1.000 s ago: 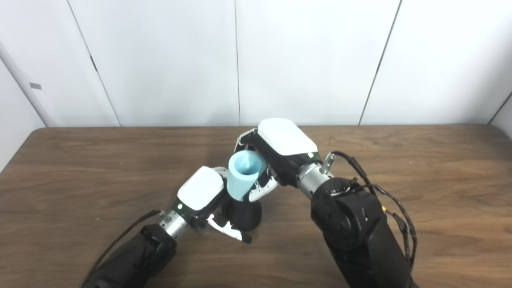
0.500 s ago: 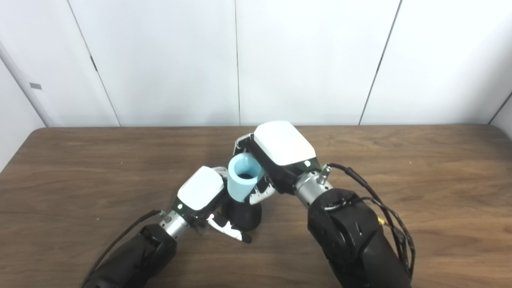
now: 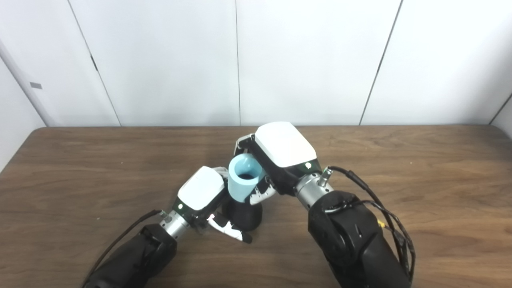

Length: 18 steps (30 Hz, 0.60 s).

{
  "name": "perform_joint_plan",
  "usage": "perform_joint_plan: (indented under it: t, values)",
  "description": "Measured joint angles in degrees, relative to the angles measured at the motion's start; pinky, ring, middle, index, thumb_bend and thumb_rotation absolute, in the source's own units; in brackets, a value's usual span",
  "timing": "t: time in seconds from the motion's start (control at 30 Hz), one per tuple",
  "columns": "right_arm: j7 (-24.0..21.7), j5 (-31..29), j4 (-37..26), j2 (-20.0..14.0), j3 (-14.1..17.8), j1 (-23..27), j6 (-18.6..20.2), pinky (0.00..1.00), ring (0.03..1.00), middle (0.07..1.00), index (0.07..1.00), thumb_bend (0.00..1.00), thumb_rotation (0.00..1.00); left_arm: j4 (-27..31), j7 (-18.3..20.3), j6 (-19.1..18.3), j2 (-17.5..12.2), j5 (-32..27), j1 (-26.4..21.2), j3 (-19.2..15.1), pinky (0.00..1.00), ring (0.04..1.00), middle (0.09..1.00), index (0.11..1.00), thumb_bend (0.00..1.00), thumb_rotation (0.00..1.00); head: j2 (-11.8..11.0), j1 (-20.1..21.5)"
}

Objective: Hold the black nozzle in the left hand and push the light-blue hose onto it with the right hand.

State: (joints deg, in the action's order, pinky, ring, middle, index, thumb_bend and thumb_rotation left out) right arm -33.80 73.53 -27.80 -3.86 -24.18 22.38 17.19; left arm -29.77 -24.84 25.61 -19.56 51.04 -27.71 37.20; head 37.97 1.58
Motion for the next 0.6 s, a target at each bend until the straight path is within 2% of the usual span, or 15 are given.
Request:
perform_joint_plan:
  t: [0.2,0.4,0.53,0.57,0.6]
  values:
    - [2.4,-0.4,1.2,0.0,0.0,-0.3,-0.4,0.15,0.222,0.381,0.492,0.52,0.0,0.0,0.6,-0.2,0.0,0.0,0.1,-0.3,0.63,0.463,0.466,0.502,0.5,0.0,1.0,-1.5]
    - [2.6,-1.9,2.1,0.1,0.7,-0.1,-0.4,0.13,0.199,0.402,0.481,0.53,0.0,0.2,0.9,-0.3,0.1,0.0,0.2,-0.5,0.62,0.462,0.469,0.496,0.5,0.0,0.7,-1.5]
    - [2.6,-3.0,2.4,0.3,1.3,0.0,-0.2,0.17,0.254,0.391,0.513,0.52,0.0,0.2,1.0,-0.3,0.1,0.0,0.3,-0.6,0.62,0.459,0.471,0.498,0.5,0.0,0.7,-1.6]
    - [2.6,-3.0,2.5,0.3,1.3,0.0,-0.2,0.24,0.339,0.472,0.578,0.64,0.06,0.2,1.0,-0.3,0.1,0.0,0.3,-0.6,0.62,0.46,0.471,0.498,0.5,0.0,0.6,-1.6]
    - [2.5,-3.0,2.5,0.3,1.3,0.0,-0.1,0.37,0.487,0.586,0.682,0.82,0.18,0.2,1.0,-0.3,0.1,0.1,0.3,-0.6,0.62,0.461,0.471,0.497,0.5,0.0,0.6,-1.5]
